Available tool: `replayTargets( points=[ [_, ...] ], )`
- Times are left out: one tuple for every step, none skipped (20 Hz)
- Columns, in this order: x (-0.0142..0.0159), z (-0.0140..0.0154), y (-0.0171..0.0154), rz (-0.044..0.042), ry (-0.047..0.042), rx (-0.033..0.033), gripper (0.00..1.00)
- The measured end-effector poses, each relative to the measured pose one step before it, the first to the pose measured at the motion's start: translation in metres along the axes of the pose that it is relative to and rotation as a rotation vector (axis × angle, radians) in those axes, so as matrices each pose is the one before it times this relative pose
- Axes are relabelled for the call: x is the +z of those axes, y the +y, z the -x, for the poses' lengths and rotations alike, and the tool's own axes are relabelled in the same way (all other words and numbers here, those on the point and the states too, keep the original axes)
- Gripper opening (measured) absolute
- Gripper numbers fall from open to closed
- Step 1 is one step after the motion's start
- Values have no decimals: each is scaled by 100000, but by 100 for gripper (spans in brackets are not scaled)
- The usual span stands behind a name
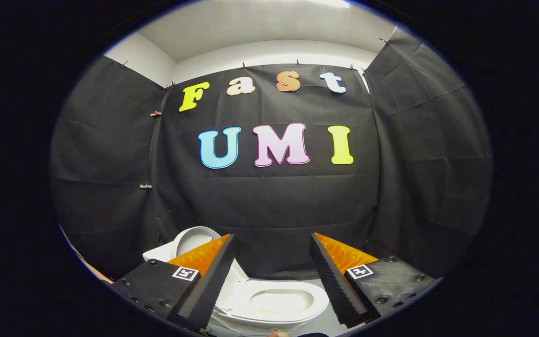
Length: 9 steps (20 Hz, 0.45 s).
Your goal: Open the toilet lid.
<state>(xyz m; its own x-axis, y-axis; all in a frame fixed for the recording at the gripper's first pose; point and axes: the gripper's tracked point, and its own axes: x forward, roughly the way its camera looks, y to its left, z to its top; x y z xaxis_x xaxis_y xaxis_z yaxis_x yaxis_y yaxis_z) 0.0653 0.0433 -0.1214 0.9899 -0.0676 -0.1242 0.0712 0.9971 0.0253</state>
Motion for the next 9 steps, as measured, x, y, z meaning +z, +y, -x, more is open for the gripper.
replayTargets(
  points=[
    [-24,35,-14,-10,-11,59,99],
    [13,-12,37,-31,-3,71,99],
    [24,55,62,-51,-9,234,99],
    [23,83,29,-117,-66,233,99],
    [17,41,-20,-66,-39,216,99],
    [36,-88,-11,23,38,69,99],
    [20,-23,-52,37,-37,30,99],
    [51,-18,-27,-14,-103,21,99],
    [50,1,-32,-64,-135,55,99]
  ],
)
